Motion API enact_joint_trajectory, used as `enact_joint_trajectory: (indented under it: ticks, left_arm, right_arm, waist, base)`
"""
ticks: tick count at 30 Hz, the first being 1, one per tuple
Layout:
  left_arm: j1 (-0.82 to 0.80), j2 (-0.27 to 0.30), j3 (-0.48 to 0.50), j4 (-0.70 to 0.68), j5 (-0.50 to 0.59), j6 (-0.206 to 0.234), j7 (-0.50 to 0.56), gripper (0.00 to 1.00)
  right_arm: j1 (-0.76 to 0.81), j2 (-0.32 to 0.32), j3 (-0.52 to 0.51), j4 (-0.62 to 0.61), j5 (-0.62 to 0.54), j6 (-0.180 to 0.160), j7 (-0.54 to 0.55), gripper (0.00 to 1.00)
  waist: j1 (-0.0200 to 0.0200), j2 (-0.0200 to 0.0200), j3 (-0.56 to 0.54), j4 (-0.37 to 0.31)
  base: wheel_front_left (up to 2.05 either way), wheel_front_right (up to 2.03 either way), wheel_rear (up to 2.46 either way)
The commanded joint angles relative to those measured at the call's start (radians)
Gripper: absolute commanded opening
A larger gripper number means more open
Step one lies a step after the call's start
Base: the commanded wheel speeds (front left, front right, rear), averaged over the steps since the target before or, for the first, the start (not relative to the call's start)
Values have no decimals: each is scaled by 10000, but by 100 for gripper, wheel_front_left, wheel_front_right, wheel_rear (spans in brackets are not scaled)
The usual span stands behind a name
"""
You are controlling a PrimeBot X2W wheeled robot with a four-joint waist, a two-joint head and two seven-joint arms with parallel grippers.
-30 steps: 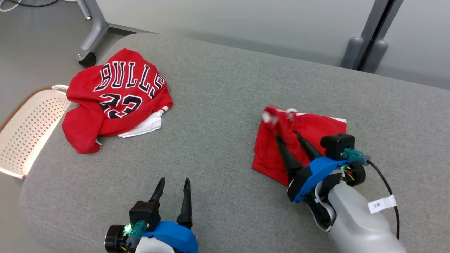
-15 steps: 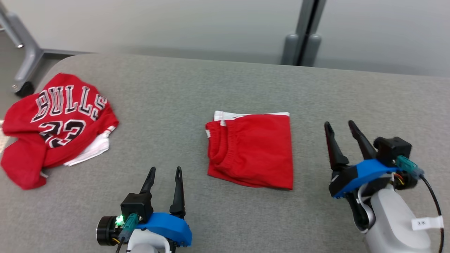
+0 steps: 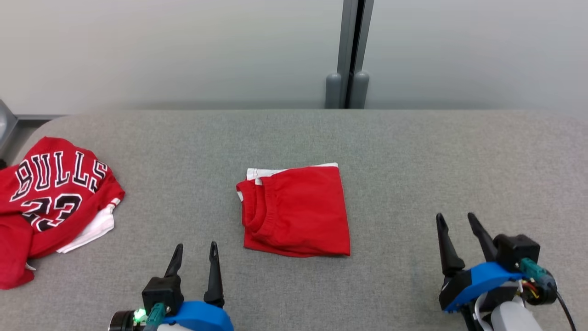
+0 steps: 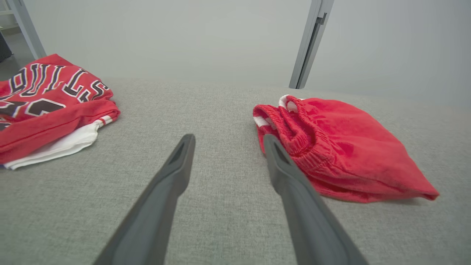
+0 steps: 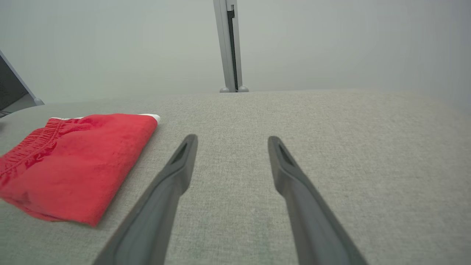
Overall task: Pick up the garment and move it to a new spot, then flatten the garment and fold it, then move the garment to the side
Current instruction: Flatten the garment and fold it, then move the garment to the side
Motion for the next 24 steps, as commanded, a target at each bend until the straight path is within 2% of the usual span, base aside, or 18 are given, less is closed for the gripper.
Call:
enact_joint_trajectory:
  ticks: [1,10,17,24]
  left_arm:
    - [193,-1,71,-10,49,-69,-47,100]
    - [734,0,430,-109,295,-275,-47,100]
    - [627,0,294,-181,336,-294,-47,100]
    - [130,6,-393,-117,0,-227,-47,100]
  right_arm:
    - [291,30,128,24,171,1,-32,100]
    - [779,15,633,114,511,1,-32,100]
    - [741,15,905,221,609,1,-33,100]
    - [-273,17,1239,1035,1114,1,-33,100]
  waist:
    - [0,1,-199,-92]
    - [0,1,-640,-85]
    - [0,1,-408,129]
    - [0,1,373,1085]
  base:
    - [0,0,0]
    - [0,0,0]
    - [0,0,0]
    - [0,0,0]
